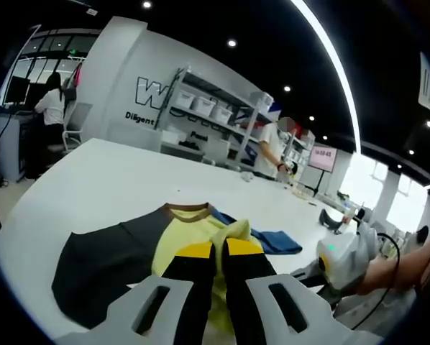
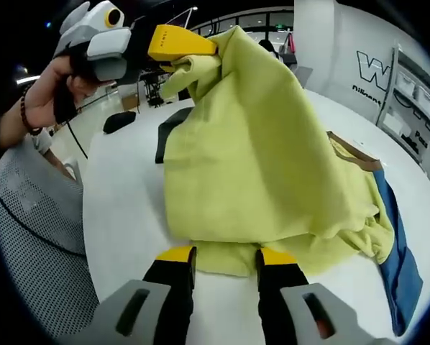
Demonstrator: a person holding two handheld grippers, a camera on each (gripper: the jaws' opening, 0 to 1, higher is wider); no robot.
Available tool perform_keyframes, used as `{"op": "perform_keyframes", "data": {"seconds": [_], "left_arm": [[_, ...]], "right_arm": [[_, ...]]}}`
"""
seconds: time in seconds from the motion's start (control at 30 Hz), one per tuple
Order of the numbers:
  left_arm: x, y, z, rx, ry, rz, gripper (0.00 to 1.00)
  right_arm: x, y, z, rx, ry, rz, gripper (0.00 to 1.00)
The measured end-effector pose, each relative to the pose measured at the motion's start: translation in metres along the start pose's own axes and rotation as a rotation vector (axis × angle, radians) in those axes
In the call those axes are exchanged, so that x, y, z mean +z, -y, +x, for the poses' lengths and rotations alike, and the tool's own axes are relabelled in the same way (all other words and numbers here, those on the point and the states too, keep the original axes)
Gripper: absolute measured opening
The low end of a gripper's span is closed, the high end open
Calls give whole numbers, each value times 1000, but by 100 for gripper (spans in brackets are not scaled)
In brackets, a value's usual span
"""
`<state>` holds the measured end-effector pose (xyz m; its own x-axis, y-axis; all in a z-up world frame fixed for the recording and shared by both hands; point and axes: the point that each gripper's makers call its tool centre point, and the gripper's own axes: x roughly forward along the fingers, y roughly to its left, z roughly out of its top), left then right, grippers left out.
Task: Fold the garment on the visible template until the final outline fits inside the template.
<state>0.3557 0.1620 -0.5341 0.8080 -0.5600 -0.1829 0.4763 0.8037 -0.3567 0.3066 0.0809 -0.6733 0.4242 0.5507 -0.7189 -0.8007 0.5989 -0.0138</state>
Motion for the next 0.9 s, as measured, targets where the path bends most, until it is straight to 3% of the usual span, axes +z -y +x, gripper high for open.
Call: {"op": "perform_keyframes", "data": {"seconds": [0.17,0.23,0.27,0.53,0.8,0.9], "left_arm": [[-1,0,0,0,-5,1,0],[-2,0,0,2,-9,4,0],[-2,0,0,3,-10,5,0],[-5,-5,0,20,-26,16,0],[-8,-5,-1,21,-38,18,0],[-16,-5,0,21,-68,5,0]], "right_arm": [[0,-2,0,-12,-9,6,24],[-1,-1,-1,-17,-17,0,12],[-2,1,-2,-27,-25,-4,0],[-4,2,-3,-39,-48,-12,0],[-13,4,-11,-12,-62,48,0],[-15,4,-13,-9,-64,59,0]]}}
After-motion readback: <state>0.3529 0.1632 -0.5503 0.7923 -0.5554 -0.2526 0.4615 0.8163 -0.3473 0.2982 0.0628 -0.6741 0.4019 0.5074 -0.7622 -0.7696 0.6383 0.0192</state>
